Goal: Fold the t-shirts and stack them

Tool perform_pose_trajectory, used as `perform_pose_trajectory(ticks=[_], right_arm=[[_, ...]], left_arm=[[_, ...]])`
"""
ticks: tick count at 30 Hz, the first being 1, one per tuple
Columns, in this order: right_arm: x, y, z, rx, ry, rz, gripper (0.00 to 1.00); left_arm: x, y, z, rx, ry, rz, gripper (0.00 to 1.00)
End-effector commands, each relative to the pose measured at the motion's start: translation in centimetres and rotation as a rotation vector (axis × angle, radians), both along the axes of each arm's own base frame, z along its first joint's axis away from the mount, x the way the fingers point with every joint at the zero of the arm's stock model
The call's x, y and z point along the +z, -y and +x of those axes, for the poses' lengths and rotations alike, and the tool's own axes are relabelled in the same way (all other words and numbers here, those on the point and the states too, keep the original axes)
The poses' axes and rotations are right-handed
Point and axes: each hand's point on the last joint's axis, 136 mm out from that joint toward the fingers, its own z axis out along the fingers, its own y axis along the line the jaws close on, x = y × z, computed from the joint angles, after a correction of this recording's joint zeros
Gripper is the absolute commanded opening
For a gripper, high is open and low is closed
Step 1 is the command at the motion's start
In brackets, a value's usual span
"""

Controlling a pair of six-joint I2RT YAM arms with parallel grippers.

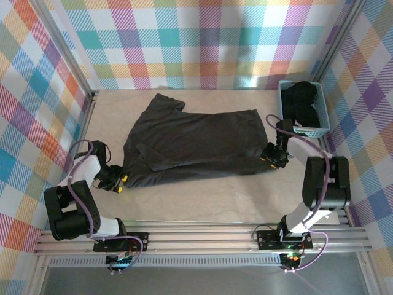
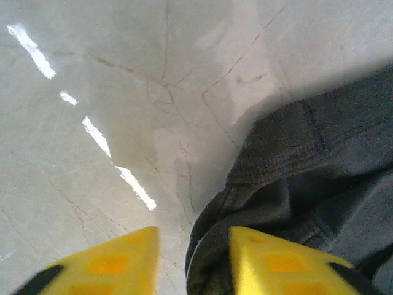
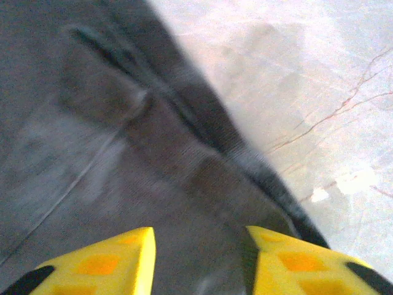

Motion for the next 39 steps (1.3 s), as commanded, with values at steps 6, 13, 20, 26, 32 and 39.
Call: perform_pose_trajectory(ticks=[6,13,20,26,32,39], right_arm=[[9.7,-6.6,-0.2,0.204,0.336,0.221,0.53],[12.8,-10.9,-0.9,0.295,0.39,0.311,0.53],[13.7,-13.1,-1.2,0.343,0.392,0.347,0.54],[13.5,-13.4,-1.1,0.346,0.386,0.343,0.54],[13.0,-13.5,-1.4,0.357,0.371,0.34,0.53],[14.0,-13.5,-1.2,0.362,0.4,0.342,0.52]], left_arm=[[7.1,6.4,3.4,-0.045,0.272,-0.078,0.51],[4.0,11.3,7.2,0.049,0.333,-0.21,0.49],[0.7,12.6,7.8,0.033,0.236,-0.198,0.46],[-0.2,13.2,8.0,0.043,0.24,-0.198,0.42],[-1.2,13.3,8.0,0.04,0.219,-0.185,0.26],[0.9,12.8,9.0,-0.013,0.267,-0.129,0.0]])
